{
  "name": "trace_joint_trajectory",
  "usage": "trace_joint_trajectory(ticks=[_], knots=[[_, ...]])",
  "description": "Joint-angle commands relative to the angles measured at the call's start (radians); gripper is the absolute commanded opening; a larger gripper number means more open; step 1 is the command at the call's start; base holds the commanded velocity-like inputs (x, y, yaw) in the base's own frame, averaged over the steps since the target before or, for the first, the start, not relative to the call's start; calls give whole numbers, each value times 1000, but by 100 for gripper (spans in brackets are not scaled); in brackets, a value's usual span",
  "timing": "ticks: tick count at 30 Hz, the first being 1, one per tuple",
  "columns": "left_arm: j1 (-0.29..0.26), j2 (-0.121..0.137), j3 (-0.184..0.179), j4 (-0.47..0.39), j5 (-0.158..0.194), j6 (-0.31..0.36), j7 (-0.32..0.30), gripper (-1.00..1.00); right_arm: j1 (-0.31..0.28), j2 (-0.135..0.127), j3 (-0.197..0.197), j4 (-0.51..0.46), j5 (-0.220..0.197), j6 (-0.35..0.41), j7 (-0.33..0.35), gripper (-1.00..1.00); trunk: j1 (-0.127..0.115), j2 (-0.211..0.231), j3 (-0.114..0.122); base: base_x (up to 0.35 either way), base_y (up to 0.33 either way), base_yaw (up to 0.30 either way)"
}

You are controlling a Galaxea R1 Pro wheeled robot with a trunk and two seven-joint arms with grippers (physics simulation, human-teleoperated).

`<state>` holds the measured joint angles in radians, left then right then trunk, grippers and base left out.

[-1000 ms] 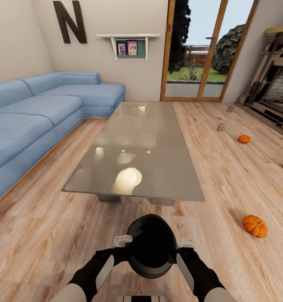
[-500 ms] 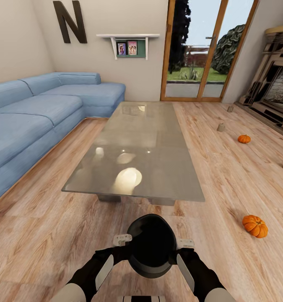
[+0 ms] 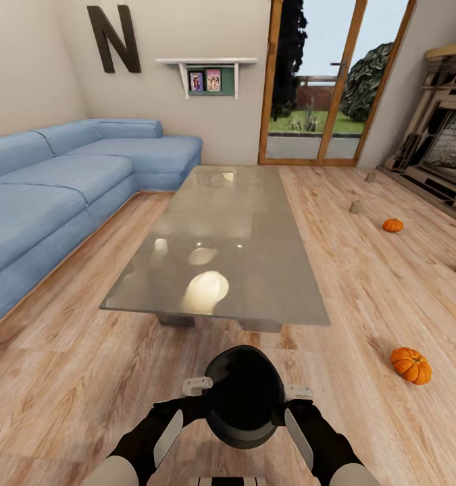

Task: Place each of the two pumpkins and all three candles from the living room inside a cabinet in the living room (use any cabinet), then make sure every cabinet is closed, and position the cauldron so it is next to a table in the living room.

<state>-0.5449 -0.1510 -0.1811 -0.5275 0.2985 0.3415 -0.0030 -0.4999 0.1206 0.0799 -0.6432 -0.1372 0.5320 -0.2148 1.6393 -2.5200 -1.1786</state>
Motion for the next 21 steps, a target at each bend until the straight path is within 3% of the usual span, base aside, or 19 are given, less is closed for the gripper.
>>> trace_joint_trajectory(ticks=[1,21], knots=[[0,0,-1,-2,3,5,0,100,0,-1,4,-1,-5,5,-11,100,-1,0,3,0,0,0],[-1,-1,-6,-2,2,14,6,100,0,-1,4,-1,-5,5,-11,100,-10,5,80,0,0,0]])
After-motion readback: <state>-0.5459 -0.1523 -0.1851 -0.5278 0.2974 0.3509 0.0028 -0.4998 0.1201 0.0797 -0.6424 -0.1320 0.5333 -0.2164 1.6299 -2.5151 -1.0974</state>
